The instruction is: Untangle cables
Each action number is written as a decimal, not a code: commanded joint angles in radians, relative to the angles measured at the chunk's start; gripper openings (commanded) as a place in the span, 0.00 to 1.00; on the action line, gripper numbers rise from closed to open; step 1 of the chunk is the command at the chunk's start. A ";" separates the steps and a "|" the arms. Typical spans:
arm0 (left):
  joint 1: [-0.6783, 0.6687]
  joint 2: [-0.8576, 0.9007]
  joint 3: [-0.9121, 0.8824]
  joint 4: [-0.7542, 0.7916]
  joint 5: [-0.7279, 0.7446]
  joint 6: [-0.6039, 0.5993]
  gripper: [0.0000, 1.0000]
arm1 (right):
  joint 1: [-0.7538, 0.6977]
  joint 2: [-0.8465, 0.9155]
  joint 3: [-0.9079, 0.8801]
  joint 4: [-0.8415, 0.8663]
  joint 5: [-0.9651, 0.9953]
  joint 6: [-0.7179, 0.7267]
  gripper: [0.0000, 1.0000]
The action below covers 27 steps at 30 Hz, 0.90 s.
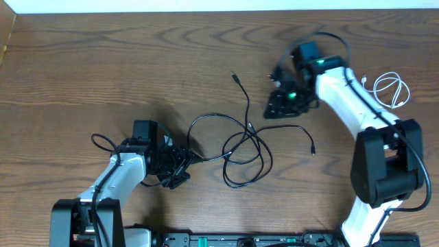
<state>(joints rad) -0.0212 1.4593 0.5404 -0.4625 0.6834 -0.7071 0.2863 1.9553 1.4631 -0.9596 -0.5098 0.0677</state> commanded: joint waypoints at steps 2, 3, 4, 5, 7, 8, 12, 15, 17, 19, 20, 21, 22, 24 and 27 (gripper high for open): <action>0.010 0.076 -0.092 -0.019 -0.351 0.025 0.71 | 0.085 -0.006 -0.025 0.103 0.063 0.201 0.27; 0.010 0.076 -0.092 -0.019 -0.351 0.025 0.71 | 0.101 -0.006 -0.035 0.130 0.104 0.235 0.27; 0.010 0.076 -0.092 -0.019 -0.351 0.025 0.71 | 0.116 -0.006 -0.045 0.152 0.137 0.265 0.27; 0.010 0.076 -0.092 -0.019 -0.351 0.025 0.71 | 0.129 -0.006 -0.057 0.176 0.158 0.288 0.27; 0.010 0.076 -0.092 -0.019 -0.351 0.025 0.71 | 0.156 -0.006 -0.089 0.233 0.190 0.320 0.27; 0.010 0.076 -0.092 -0.019 -0.351 0.025 0.71 | 0.167 -0.006 -0.103 0.257 0.203 0.332 0.26; 0.010 0.076 -0.092 -0.019 -0.351 0.025 0.71 | 0.197 -0.006 -0.164 0.344 0.271 0.389 0.23; 0.010 0.076 -0.092 -0.019 -0.351 0.025 0.71 | 0.208 -0.006 -0.204 0.407 0.272 0.393 0.23; 0.010 0.076 -0.092 -0.019 -0.351 0.025 0.71 | 0.216 -0.006 -0.237 0.460 0.272 0.409 0.22; 0.010 0.076 -0.092 -0.019 -0.351 0.025 0.72 | 0.226 -0.006 -0.290 0.553 0.268 0.415 0.22; 0.010 0.076 -0.092 -0.019 -0.351 0.025 0.72 | 0.230 -0.006 -0.309 0.585 0.264 0.415 0.22; 0.010 0.076 -0.092 -0.019 -0.351 0.025 0.71 | 0.234 -0.006 -0.324 0.610 0.264 0.415 0.21; 0.010 0.076 -0.092 -0.019 -0.351 0.025 0.71 | 0.239 -0.006 -0.338 0.631 0.264 0.417 0.20; 0.010 0.076 -0.092 -0.019 -0.351 0.025 0.72 | 0.250 -0.006 -0.362 0.669 0.261 0.418 0.19; 0.010 0.076 -0.092 -0.019 -0.351 0.025 0.71 | 0.264 -0.006 -0.388 0.711 0.261 0.418 0.17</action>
<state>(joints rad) -0.0212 1.4593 0.5404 -0.4625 0.6834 -0.7071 0.5282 1.9499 1.1175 -0.2646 -0.2577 0.4698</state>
